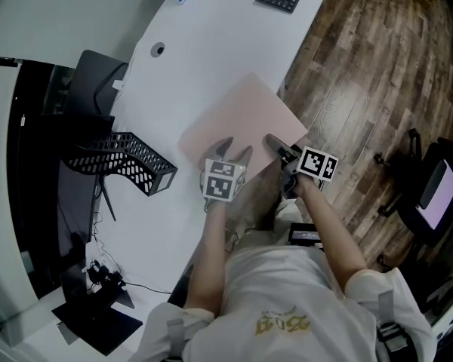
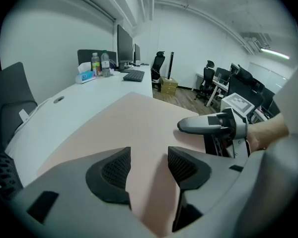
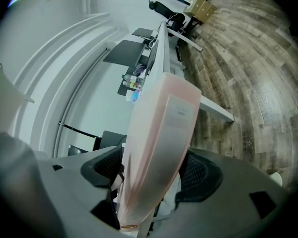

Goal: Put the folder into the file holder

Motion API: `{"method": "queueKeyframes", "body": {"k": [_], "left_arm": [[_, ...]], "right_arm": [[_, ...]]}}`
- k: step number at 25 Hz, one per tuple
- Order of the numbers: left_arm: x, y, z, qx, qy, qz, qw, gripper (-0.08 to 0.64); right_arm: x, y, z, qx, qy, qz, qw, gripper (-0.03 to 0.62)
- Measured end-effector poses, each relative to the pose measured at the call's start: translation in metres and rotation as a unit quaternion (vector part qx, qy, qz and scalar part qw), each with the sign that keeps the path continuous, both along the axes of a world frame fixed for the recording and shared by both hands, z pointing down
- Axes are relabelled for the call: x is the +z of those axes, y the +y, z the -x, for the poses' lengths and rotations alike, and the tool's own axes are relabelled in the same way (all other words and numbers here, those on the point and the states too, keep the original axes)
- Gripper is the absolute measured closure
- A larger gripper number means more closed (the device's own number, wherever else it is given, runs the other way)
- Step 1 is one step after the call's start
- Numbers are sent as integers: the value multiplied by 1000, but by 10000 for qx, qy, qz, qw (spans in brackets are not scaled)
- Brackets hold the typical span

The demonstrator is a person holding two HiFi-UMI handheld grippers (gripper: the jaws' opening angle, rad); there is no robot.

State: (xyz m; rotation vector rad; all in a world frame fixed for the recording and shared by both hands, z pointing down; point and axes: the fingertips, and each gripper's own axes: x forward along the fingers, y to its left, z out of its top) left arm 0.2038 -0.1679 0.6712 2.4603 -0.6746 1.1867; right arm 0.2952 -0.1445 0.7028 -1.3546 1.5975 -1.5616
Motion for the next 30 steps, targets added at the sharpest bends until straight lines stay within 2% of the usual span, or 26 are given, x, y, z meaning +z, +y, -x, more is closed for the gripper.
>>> {"method": "queueKeyframes", "body": {"k": [5, 8, 9, 11, 17, 24, 30], "left_arm": [[0, 0, 0, -15, 18, 29, 10000, 311], [0, 0, 1, -49, 46, 23, 10000, 313], [0, 0, 1, -66, 55, 24, 10000, 313], [1, 0, 2, -105, 76, 21, 9999, 316], [1, -2, 1, -135, 73, 21, 9999, 324], [-3, -2, 3, -177, 16, 78, 9998, 325], [-15, -2, 2, -215, 232, 228, 9992, 330]], "right_arm": [[-2, -9, 6, 85, -280, -71, 9995, 265], [1, -10, 5, 208, -340, -31, 9992, 294], [2, -10, 4, 263, -383, -41, 9989, 333], [2, -9, 4, 333, -529, -133, 9980, 362], [1, -11, 3, 349, -763, -266, 9961, 391], [-9, -11, 5, 332, -778, -312, 9959, 408], [-29, -9, 3, 317, -583, -562, 9962, 422]]}}
